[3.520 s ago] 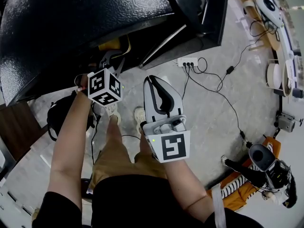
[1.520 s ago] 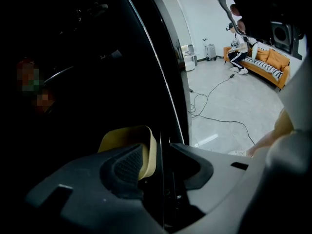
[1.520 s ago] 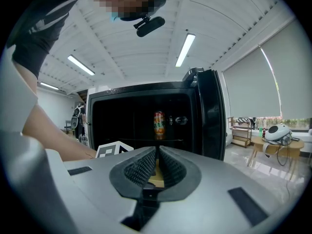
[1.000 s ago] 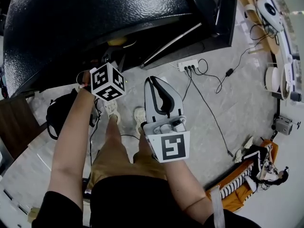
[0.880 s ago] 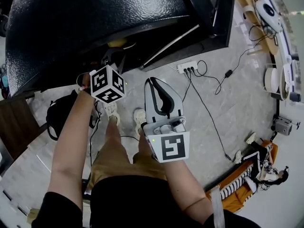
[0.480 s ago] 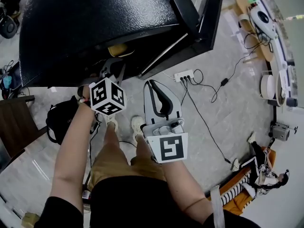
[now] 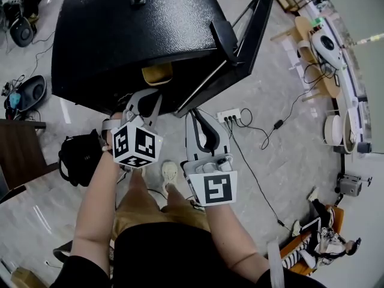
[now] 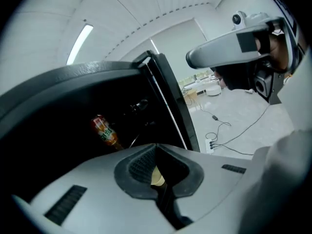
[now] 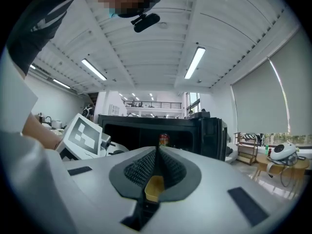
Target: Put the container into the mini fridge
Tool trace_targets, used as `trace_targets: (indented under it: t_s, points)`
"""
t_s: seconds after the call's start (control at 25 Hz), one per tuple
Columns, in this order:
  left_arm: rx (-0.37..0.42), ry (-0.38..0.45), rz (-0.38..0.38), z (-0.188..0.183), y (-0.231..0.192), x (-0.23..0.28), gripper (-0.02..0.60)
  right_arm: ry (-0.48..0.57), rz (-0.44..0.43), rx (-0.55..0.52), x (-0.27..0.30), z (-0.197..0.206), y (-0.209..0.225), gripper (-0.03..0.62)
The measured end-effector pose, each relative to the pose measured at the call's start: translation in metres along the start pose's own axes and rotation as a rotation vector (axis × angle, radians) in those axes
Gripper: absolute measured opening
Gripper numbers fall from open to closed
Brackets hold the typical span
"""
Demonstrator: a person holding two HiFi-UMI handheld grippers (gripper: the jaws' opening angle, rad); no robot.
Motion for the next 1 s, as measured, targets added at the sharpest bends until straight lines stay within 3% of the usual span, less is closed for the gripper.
trace_targets:
  t_s: [0.28,0.56,0.8,1.0]
  points:
    - [-0.105,0.08,-0.095,-0.022,-0.001,-0.066,0.021,0.056,-0.022,-0.028,-0.023,-0.022,0.008,0.048]
    - [-0.202,0.193,-0.122,-0.052,0.008,-0.129,0.021,0.116,-0.043,-0.043,-0.051,-0.047,0.014,0.046]
    - [-0.185,0.307,-0.184,-0.084,0.015,-0.175,0.021,0.172,-0.085,-0.064,-0.077,-0.065,0.014,0.046]
    - [-0.194,0.334,-0.224,-0.101,0.032,-0.204,0.021,0.218,-0.131,-0.077,-0.1,-0.073,0.014,0.047]
Point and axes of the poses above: the fingertips, and each gripper's own axes: x forward along the fingers, y to its right, z out of its underside, the point moved 10 cm from there along -x, backward along the fingers, and after that the axes turned 12 degrees about -y, right-handed, at the moved point
